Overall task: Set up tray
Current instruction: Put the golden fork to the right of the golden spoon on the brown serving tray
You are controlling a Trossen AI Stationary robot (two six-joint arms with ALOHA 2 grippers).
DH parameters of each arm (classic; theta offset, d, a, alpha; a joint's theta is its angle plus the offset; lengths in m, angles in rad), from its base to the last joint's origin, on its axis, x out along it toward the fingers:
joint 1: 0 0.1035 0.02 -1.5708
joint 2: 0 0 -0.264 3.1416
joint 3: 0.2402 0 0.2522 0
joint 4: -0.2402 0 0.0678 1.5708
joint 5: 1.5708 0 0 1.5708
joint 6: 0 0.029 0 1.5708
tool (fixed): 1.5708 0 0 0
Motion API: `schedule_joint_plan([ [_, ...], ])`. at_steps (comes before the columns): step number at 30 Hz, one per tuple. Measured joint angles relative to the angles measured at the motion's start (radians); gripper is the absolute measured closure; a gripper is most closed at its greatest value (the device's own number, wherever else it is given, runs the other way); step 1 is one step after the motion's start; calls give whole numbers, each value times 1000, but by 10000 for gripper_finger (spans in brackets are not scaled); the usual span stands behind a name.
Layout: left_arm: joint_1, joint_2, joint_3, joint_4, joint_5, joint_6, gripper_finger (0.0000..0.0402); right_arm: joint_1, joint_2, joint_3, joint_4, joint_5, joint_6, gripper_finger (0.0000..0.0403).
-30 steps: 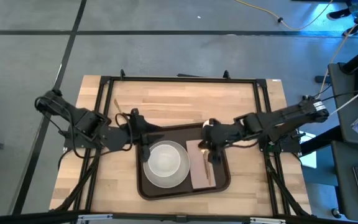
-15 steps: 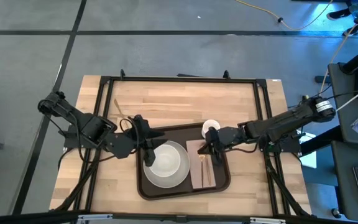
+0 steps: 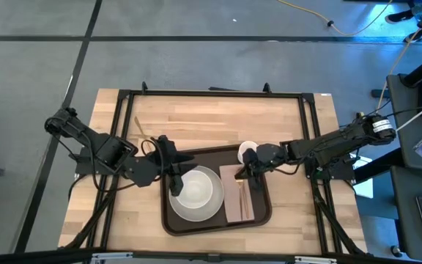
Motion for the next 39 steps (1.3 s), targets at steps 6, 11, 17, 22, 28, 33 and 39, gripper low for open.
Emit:
schedule_joint_plan([
  [6, 0, 0, 0, -1, 0, 1, 286, -20, 0, -18, 11, -3, -5, 403],
  [11, 0, 0, 0, -3, 0, 2, 287, -28, 0, -30, 15, -17, -23, 403],
  [17, 0, 0, 0, -4, 0, 2, 288, -27, 0, -31, 23, -17, -56, 403],
  [22, 0, 0, 0, -4, -1, 2, 288, -27, 0, -31, 34, -18, -84, 401],
  [28, 0, 0, 0, -5, 0, 2, 288, -27, 0, -31, 43, -15, -117, 385],
  [33, 0, 0, 0, -5, 1, 2, 288, -27, 0, -31, 44, -14, -137, 384],
  [39, 0, 0, 0, -8, 2, 2, 288, -26, 0, -31, 49, -15, -227, 390],
])
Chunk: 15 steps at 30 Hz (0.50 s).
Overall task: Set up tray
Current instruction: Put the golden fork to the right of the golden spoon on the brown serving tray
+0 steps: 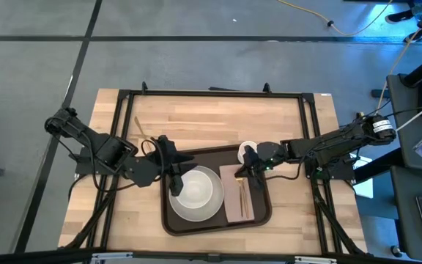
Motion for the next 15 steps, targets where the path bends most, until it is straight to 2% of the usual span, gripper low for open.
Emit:
schedule_joint_plan([
  [15, 0, 0, 0, 0, 2, 0, 288, 0, 0, 0, -4, 4, -7, 364],
])
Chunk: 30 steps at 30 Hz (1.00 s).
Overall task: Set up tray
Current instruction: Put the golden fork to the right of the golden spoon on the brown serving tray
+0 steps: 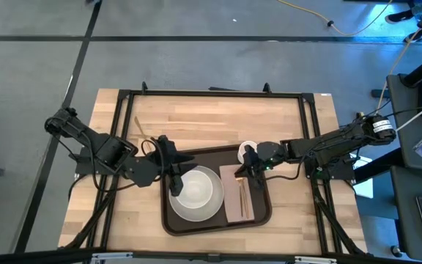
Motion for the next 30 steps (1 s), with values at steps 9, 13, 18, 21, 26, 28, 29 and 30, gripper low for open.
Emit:
schedule_joint_plan([
  [9, 0, 0, 0, 0, 0, 0, 288, 0, 0, 0, 1, 0, -5, 363],
  [13, 0, 0, 0, 0, 0, 0, 288, 0, 0, 0, 1, 0, -7, 363],
  [18, 0, 0, 0, 0, 0, 0, 288, 0, 0, 0, 2, -1, -31, 363],
  [21, 0, 0, 0, 0, 0, 0, 288, 0, 0, 0, 2, -1, -33, 363],
  [26, 0, 0, 0, 0, 0, 0, 288, 0, 0, 0, 2, -2, -43, 363],
  [28, 0, 0, 0, 0, 0, 0, 288, 0, 0, 0, 3, -3, -53, 363],
  [29, 0, 0, 0, 0, 0, 0, 288, 0, 0, 0, 3, -3, -54, 362],
  [30, 0, 0, 0, 0, 0, 0, 288, 0, 0, 0, 4, -3, -54, 362],
])
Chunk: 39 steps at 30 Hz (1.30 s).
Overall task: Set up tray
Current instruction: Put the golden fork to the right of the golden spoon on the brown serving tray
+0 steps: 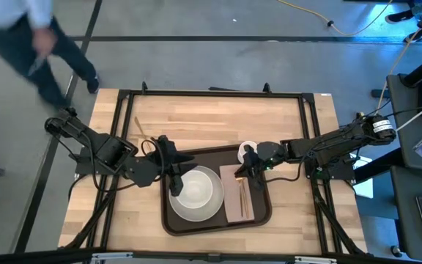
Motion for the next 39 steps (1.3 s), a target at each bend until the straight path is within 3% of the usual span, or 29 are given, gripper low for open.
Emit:
schedule_joint_plan([
  [6, 0, 0, 0, 0, 0, 0, 288, 0, 0, 0, 3, 0, -4, 356],
  [16, 0, 0, 0, 0, 0, 0, 288, 0, 0, 0, 2, 0, -2, 299],
  [39, 0, 0, 0, -39, 0, 0, 288, 0, 0, 0, 3, 70, -111, 295],
])
